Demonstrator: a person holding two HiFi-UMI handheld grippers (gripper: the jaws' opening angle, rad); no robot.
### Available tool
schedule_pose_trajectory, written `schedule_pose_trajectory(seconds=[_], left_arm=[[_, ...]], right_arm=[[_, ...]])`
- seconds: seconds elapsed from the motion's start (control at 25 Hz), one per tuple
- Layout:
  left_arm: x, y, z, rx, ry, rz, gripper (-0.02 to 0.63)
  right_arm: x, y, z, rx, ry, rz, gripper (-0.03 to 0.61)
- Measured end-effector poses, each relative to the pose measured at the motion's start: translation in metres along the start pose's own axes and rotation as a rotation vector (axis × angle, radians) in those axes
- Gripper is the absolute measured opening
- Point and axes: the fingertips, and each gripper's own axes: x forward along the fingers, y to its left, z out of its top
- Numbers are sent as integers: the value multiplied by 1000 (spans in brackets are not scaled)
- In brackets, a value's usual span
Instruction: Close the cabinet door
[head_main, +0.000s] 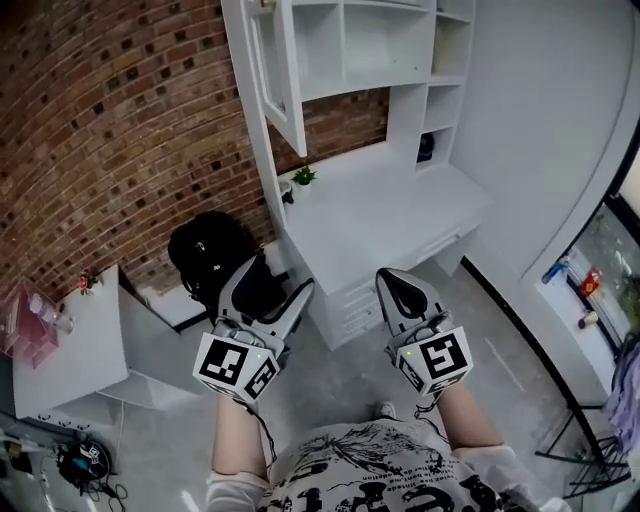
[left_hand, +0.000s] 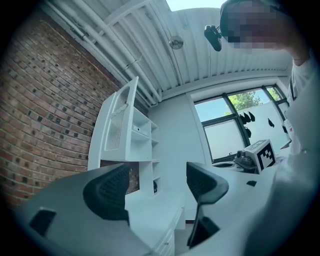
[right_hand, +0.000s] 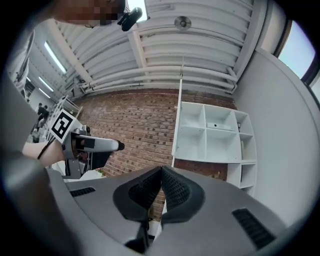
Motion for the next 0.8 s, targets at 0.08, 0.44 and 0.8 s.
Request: schedule_pose_trajectory(seconds=[0.08,0.44,0.8], left_arm=[[33,0,4,17,1,51,344],[130,6,17,72,-5,230,344],[169,63,55,118,-46,291,344]], right_arm=[[17,-35,1,-2,-3,48,14],[86,-143,6,-13,-59,231,14],[155,-142,29,-39,-150,365,15]])
